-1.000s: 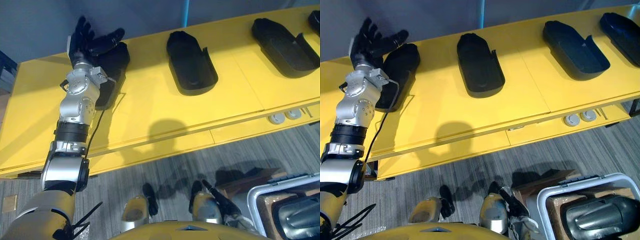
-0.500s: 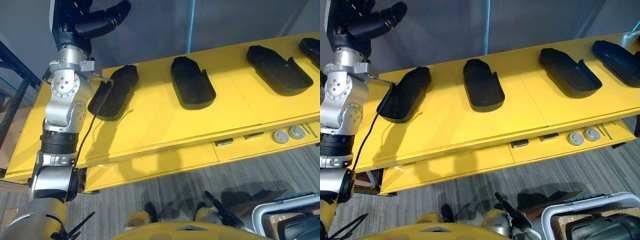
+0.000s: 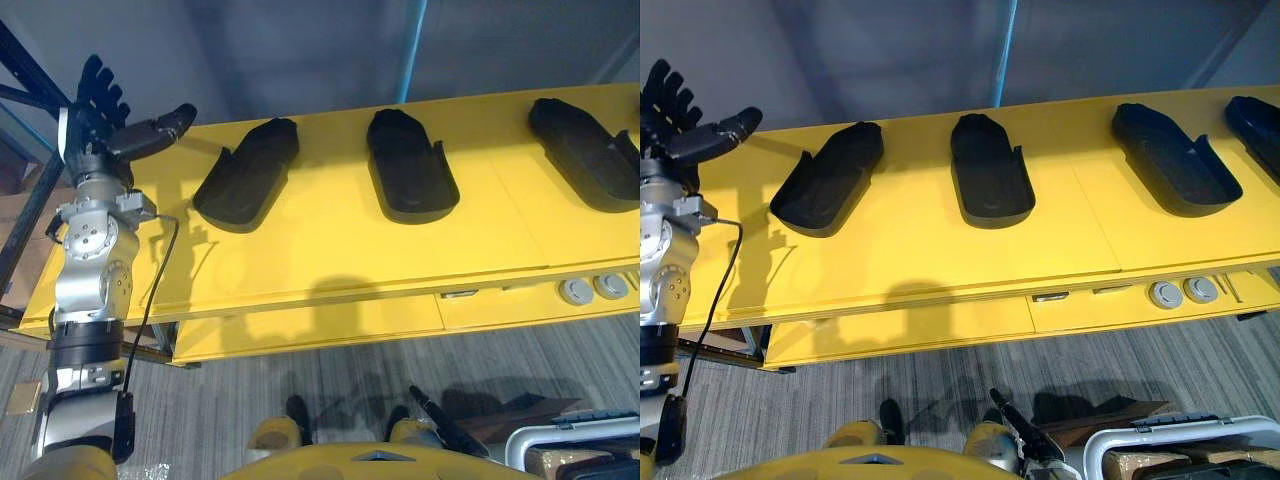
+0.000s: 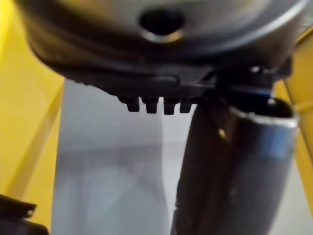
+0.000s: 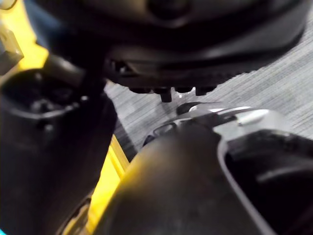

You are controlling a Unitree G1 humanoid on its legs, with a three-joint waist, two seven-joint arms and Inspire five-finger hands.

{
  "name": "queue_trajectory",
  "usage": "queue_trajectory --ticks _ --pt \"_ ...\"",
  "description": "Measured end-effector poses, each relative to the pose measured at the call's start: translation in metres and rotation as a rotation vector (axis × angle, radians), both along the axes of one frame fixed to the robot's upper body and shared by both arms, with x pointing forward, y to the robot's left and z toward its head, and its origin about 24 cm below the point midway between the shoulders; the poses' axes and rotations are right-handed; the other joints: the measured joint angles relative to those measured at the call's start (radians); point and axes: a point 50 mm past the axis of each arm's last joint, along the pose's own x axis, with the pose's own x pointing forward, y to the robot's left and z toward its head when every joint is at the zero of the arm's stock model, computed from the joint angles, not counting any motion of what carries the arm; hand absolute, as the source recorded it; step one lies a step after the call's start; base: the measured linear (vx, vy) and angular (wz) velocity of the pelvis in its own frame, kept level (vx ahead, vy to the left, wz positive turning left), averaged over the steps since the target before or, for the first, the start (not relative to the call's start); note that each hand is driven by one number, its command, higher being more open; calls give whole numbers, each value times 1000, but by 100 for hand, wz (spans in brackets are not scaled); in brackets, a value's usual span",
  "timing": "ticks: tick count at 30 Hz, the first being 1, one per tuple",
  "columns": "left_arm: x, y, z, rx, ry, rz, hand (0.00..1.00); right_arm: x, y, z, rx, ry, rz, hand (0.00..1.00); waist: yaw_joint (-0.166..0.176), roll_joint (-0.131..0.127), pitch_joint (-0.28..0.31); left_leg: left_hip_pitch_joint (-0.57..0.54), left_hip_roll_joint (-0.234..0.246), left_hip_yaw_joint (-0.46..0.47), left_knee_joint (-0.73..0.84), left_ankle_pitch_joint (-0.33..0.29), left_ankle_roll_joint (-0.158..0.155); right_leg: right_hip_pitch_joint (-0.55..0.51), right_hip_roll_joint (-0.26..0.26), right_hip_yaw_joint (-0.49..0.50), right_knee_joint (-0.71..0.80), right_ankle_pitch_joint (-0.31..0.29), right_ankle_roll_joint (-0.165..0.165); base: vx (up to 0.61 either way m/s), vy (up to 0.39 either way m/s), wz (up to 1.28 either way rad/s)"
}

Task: Walk over and take three plastic housings, then place them on the shelf

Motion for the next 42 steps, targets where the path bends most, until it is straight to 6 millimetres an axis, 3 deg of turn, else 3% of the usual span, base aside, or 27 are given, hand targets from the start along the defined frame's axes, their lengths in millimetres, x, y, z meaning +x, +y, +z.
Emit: queue_trajectory --ticks 9,17,22,33,42 --pt "-14 0 -31 122 122 -161 100 18 -2 4 -7 -53 5 100 1 3 22 -13 0 -8 11 -1 0 -9 -2 -2 17 -9 -1 -19 -2 3" --pt "-18 -9 -57 132 242 -406 100 19 -8 7 -18 -69 -28 100 0 28 36 -11 -3 10 -4 0 2 -26 -2 15 22 -11 1 6 3 -6" --pt "-21 -8 -74 107 318 -434 100 20 -8 7 -17 -73 -26 100 1 30 36 -8 -3 10 -5 -1 0 -31 -4 15 38 -28 2 28 1 1" --pt "-22 4 -85 133 357 -212 100 22 -9 8 -21 -85 -30 100 0 36 38 3 -2 8 -4 -6 -6 -29 -15 10 70 -50 1 0 1 1" --pt "-33 -17 -80 106 297 -382 100 24 -10 9 -25 -90 -34 100 3 37 38 -2 -9 3 -4 -9 -4 -29 -19 4 67 -51 2 4 5 2"
